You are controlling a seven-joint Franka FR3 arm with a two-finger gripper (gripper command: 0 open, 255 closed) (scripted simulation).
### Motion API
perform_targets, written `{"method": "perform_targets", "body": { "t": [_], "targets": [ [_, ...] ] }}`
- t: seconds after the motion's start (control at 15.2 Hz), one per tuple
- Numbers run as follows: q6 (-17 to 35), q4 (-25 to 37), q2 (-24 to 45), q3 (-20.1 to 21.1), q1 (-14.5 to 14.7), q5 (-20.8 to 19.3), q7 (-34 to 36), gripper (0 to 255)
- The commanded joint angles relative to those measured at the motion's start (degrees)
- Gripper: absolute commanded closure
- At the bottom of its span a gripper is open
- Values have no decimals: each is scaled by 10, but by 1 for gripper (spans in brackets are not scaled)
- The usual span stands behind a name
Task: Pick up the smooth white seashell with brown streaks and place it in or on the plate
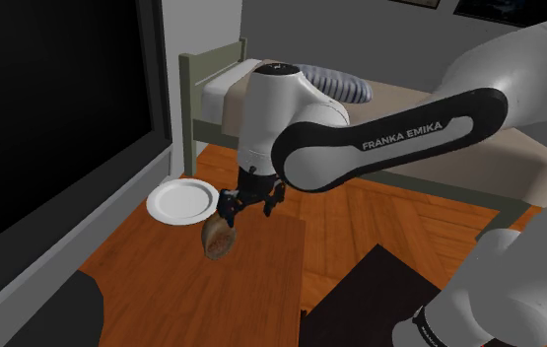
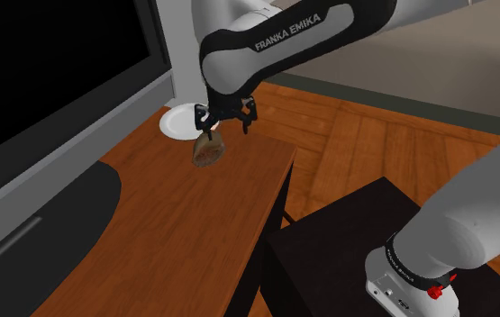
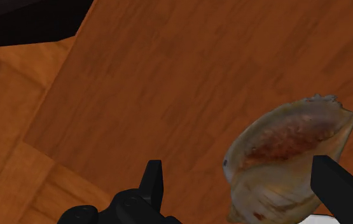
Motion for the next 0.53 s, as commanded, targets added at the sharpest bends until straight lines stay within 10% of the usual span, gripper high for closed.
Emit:
{"method": "perform_targets", "body": {
  "t": [0.0,0.46],
  "targets": [
    [15,20,38,11,3,-19,29,0],
    [53,54,121,22,15,-68,87,0]
  ]
}}
